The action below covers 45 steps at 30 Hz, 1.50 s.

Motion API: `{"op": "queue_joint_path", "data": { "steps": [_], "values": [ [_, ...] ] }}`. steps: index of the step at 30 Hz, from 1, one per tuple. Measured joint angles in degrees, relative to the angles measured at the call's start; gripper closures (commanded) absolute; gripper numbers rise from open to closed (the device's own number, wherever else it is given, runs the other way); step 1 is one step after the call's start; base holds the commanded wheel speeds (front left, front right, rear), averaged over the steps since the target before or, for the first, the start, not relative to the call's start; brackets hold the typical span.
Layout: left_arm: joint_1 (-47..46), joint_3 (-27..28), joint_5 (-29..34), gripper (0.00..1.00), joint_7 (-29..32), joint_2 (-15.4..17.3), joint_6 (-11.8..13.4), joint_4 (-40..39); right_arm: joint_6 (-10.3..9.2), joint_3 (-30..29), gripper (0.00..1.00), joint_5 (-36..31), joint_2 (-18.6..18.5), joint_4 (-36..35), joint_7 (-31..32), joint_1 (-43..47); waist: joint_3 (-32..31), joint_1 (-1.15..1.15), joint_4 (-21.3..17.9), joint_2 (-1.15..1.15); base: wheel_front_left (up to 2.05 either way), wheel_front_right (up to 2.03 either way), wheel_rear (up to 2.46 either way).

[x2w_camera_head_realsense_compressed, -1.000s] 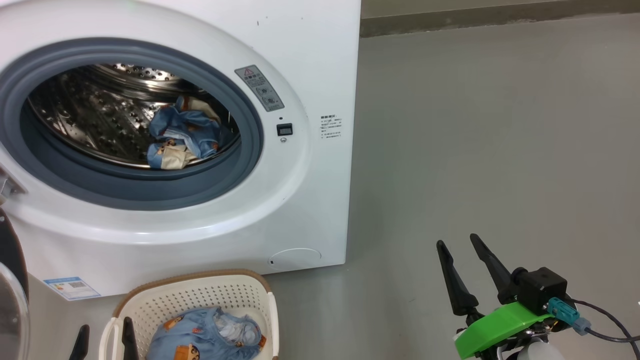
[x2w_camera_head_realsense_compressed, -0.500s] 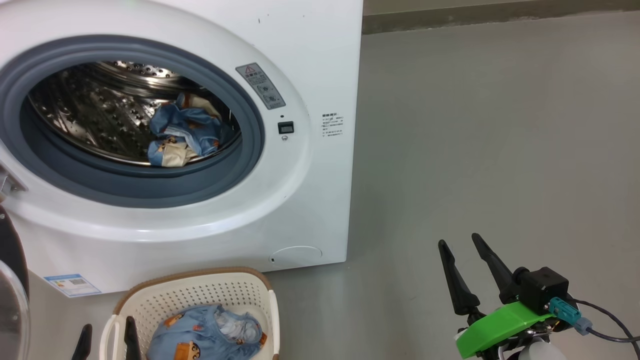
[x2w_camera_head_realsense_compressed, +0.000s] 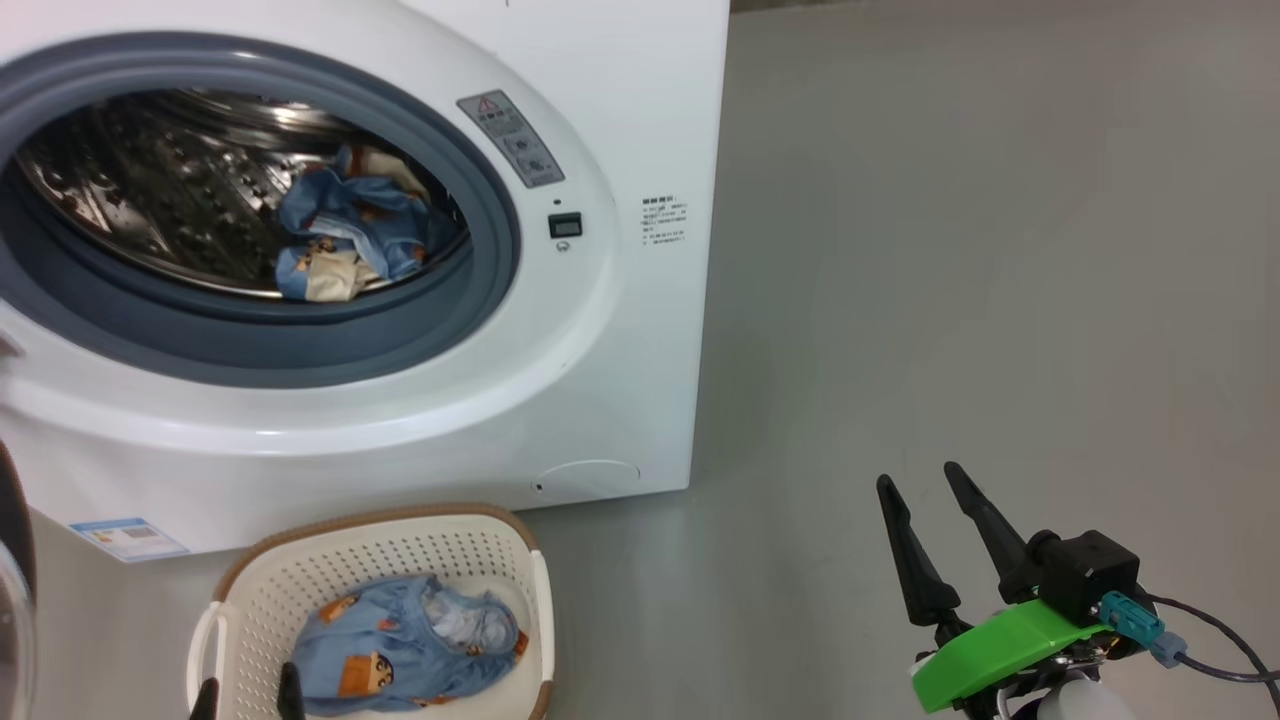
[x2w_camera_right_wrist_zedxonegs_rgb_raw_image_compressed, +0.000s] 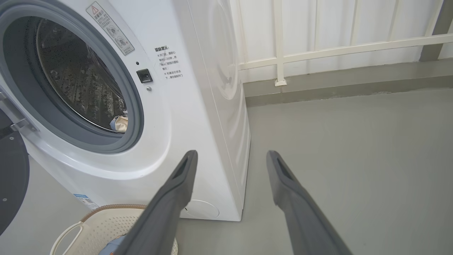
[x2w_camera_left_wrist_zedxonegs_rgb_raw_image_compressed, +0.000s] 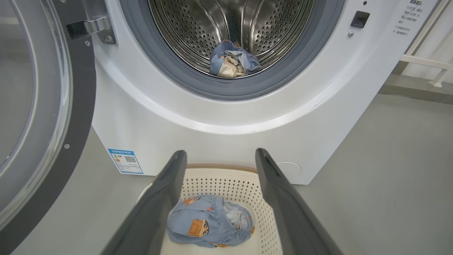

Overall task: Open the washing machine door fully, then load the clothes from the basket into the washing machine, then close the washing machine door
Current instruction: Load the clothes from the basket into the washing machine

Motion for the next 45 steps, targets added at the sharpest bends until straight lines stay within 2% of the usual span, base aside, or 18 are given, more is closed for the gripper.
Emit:
{"op": "queue_joint_path", "data": {
  "steps": [12,21,33,45],
  "values": [
    [-9.54,-0.56,-1.34,0.0,0.01,-0.31,-2.99,11.46,0.0,0.02,0.0,0.15,0.02,-1.48,0.0,-2.73,7.35,0.0,-1.53,0.0,0.0,0.0,0.0],
    [-18.73,-0.01,-1.91,0.0,0.01,-0.05,-3.99,21.64,0.0,0.01,0.0,0.32,0.0,-2.91,0.0,-5.04,13.84,0.0,-2.89,0.0,0.0,0.0,0.0],
    [-30.44,-6.62,-6.27,0.0,0.01,6.48,-4.0,34.06,0.0,0.49,0.0,1.0,-0.01,-4.98,0.0,-8.56,24.1,0.0,-4.78,0.0,0.0,0.0,0.0],
    [-39.97,-12.98,-10.16,0.0,0.0,10.46,-4.0,40.87,0.0,0.46,0.0,1.01,-0.02,-6.59,0.0,-10.53,32.39,0.0,-5.64,0.0,0.0,0.0,0.0]
  ]
}}
